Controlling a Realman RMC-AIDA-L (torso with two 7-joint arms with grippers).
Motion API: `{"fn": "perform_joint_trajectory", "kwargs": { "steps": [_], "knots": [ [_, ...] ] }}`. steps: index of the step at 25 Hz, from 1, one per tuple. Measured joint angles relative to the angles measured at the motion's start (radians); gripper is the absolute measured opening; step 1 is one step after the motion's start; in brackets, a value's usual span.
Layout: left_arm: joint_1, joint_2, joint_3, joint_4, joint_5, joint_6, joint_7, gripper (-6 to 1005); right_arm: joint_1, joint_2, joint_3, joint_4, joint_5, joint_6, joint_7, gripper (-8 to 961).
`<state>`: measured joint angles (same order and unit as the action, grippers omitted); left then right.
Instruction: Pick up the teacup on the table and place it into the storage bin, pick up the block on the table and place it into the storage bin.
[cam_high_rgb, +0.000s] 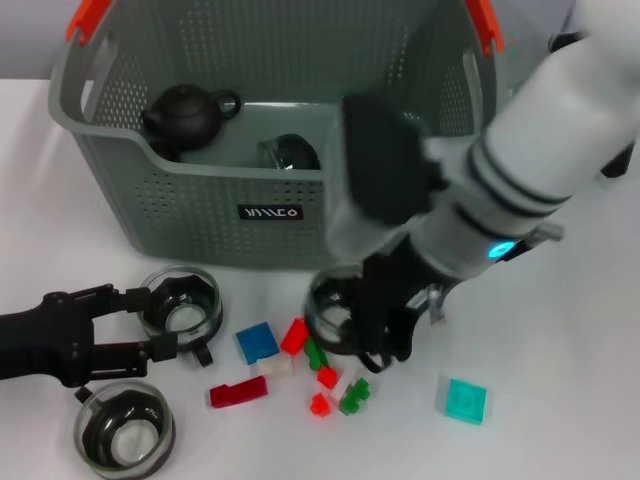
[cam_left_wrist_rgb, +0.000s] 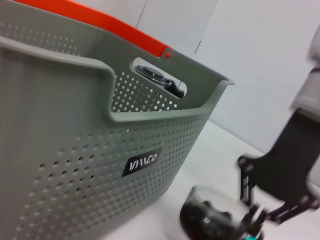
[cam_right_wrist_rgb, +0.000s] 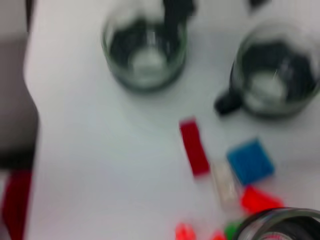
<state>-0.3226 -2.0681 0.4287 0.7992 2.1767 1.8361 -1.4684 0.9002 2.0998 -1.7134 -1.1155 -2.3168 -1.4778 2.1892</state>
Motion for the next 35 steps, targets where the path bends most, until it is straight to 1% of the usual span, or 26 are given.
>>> {"fn": "perform_joint_trajectory", "kwargs": {
  "steps": [3, 6, 9, 11, 12, 13, 14, 15, 17, 19, 22, 23, 24, 25, 27, 29, 31, 32, 33, 35],
  "knots": [
    [0.003, -0.001, -0.001, 0.000, 0.000, 0.000, 0.002, 883, -0.090, -0.001, 0.155, -0.112, 0.079, -0.109, -0.081, 54],
    [0.003, -0.001, -0.002, 0.000, 0.000, -0.001, 0.003, 882, -0.156, -0.003, 0.347, -0.159, 0.182, -0.249, -0.168, 53],
    [-0.002, -0.001, -0.002, 0.000, 0.000, -0.002, 0.003, 882, -0.208, -0.004, 0.563, -0.141, 0.309, -0.423, -0.295, 53],
    [-0.005, -0.001, 0.000, 0.000, 0.000, -0.003, 0.001, 882, -0.237, -0.008, 0.665, -0.117, 0.401, -0.484, -0.358, 53],
    [-0.008, -0.001, 0.001, 0.000, 0.000, -0.003, -0.001, 882, -0.260, -0.014, 0.712, -0.096, 0.469, -0.495, -0.389, 53],
    [-0.010, -0.001, 0.002, 0.000, 0.000, -0.003, -0.002, 882, -0.276, -0.019, 0.739, -0.078, 0.529, -0.501, -0.413, 53],
    [-0.012, -0.001, 0.002, 0.000, 0.000, -0.004, -0.002, 882, -0.295, -0.025, 0.763, -0.056, 0.590, -0.498, -0.440, 54],
    [-0.014, -0.001, 0.001, 0.000, 0.000, -0.004, -0.003, 882, -0.307, -0.024, 0.785, -0.031, 0.656, -0.494, -0.468, 54],
    [-0.019, -0.001, 0.001, -0.001, 0.000, -0.005, -0.003, 882, -0.322, -0.014, 0.834, 0.019, 0.773, -0.471, -0.517, 54],
    [-0.028, -0.002, 0.004, -0.002, 0.000, -0.005, -0.005, 881, -0.325, -0.001, 0.868, 0.067, 0.879, -0.419, -0.554, 54],
    [-0.040, -0.003, 0.006, -0.002, 0.000, -0.002, -0.012, 881, -0.304, 0.000, 0.861, 0.121, 1.005, -0.258, -0.565, 54],
    [-0.043, -0.003, 0.006, -0.002, 0.000, -0.001, -0.015, 881, -0.277, -0.003, 0.844, 0.125, 1.021, -0.149, -0.552, 54],
    [-0.044, -0.003, 0.006, -0.002, 0.000, 0.000, -0.017, 881, -0.277, -0.003, 0.844, 0.125, 1.021, -0.149, -0.552, 54],
    [-0.045, -0.003, 0.006, -0.002, 0.000, 0.000, -0.018, 881, -0.253, -0.008, 0.828, 0.115, 1.003, -0.065, -0.528, 54],
    [-0.046, -0.003, 0.006, -0.002, 0.000, 0.001, -0.019, 881, -0.207, -0.014, 0.804, 0.081, 0.928, 0.040, -0.462, 54],
    [-0.046, -0.003, 0.005, -0.002, 0.000, -0.001, -0.019, 881, -0.146, -0.023, 0.780, 0.045, 0.799, 0.140, -0.366, 53],
    [-0.046, -0.005, 0.005, -0.004, 0.000, -0.002, -0.019, 881, -0.081, -0.031, 0.751, 0.024, 0.657, 0.205, -0.264, 53],
    [-0.046, -0.005, 0.005, -0.004, 0.000, -0.002, -0.019, 880, -0.047, -0.034, 0.736, 0.017, 0.584, 0.226, -0.213, 53],
    [-0.046, -0.005, 0.005, -0.006, 0.000, -0.002, -0.019, 880, 0.003, -0.038, 0.713, 0.012, 0.479, 0.247, -0.143, 53],
    [-0.044, -0.006, 0.003, -0.010, 0.000, 0.000, -0.020, 880, 0.072, -0.038, 0.682, 0.012, 0.318, 0.267, -0.046, 53]
  ]
}}
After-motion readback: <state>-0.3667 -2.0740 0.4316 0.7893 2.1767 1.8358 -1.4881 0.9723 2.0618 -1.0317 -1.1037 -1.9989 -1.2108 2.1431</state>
